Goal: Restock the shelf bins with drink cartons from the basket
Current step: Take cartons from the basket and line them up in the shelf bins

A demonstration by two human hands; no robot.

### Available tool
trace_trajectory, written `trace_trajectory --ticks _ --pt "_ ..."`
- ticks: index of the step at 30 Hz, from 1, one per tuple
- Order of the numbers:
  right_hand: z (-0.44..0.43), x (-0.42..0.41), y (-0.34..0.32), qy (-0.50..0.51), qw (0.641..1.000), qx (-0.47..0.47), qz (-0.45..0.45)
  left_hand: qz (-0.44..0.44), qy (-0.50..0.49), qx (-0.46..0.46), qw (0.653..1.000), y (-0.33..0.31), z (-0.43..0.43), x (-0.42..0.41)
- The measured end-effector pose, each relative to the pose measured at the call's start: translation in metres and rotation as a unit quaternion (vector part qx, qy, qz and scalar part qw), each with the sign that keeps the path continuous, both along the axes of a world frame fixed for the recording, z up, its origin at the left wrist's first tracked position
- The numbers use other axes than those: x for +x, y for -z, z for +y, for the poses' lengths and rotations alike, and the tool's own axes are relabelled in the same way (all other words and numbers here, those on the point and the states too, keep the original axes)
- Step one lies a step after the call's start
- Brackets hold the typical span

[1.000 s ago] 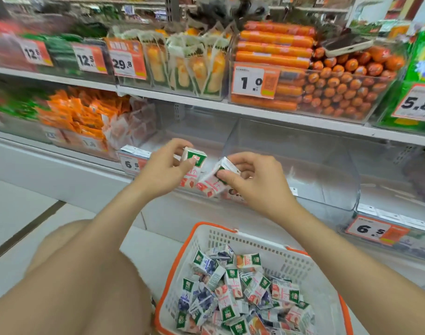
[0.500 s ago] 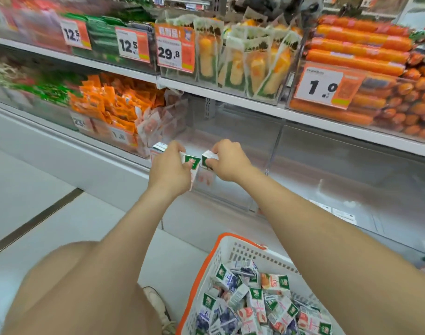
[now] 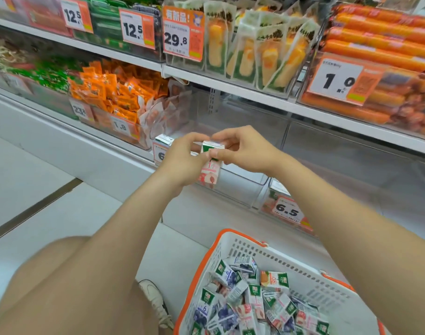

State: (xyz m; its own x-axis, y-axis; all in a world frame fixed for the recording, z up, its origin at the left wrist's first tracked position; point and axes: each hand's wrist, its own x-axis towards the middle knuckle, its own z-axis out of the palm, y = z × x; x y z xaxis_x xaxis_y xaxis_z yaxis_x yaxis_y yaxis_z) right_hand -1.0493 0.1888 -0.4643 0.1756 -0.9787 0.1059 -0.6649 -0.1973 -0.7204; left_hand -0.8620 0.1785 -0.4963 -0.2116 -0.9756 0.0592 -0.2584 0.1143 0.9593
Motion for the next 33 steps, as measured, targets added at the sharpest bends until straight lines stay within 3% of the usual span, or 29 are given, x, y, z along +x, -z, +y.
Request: trace_trajectory --ticks 3,6,8,10,12,15,19,23,25,27,29,33 --pt "0.000 -0.013 -0.006 0.034 0.999 -0.027 0.004 0.001 0.013 -0.030 0.999 0.000 0.002 -0.007" --pt "-0.001 -0.022 -0.007 0.132 0.986 -0.093 0.043 -0.202 0.024 -0.117 0.972 0.008 0.006 -0.009" --pt "-0.001 -0.027 -0.002 0.172 0.968 -0.110 0.147 -0.322 0.051 -0.144 0.934 0.015 0.010 -0.011" --pt "0.000 -0.026 0.008 0.172 0.947 -0.079 0.260 -0.409 0.081 -0.148 0.897 0.022 0.016 -0.014" --pt "0.002 -0.021 0.021 0.161 0.934 -0.032 0.318 -0.459 0.092 -0.151 0.871 0.025 0.021 -0.017" --pt "0.000 -0.013 0.039 0.133 0.948 0.028 0.289 -0.474 0.084 -0.165 0.861 0.026 0.025 -0.021" --pt "-0.001 -0.010 0.035 0.087 0.963 0.080 0.241 -0.444 0.068 -0.180 0.875 0.028 0.030 -0.025" --pt "0.010 -0.009 0.031 0.090 0.954 0.050 0.283 -0.445 0.003 -0.214 0.869 0.033 0.043 -0.031" --pt "0.025 -0.007 0.033 0.102 0.955 -0.044 0.275 -0.465 0.009 -0.209 0.860 0.035 0.050 -0.035" --pt "0.052 -0.007 0.034 0.113 0.952 -0.147 0.242 -0.468 0.063 -0.186 0.862 0.041 0.056 -0.039" --pt "0.085 -0.010 0.040 0.103 0.953 -0.173 0.225 -0.487 0.144 -0.133 0.851 0.056 0.062 -0.044" --pt "0.143 -0.030 0.091 0.066 0.960 -0.036 0.270 -0.549 0.304 -0.066 0.775 0.100 0.077 -0.064"
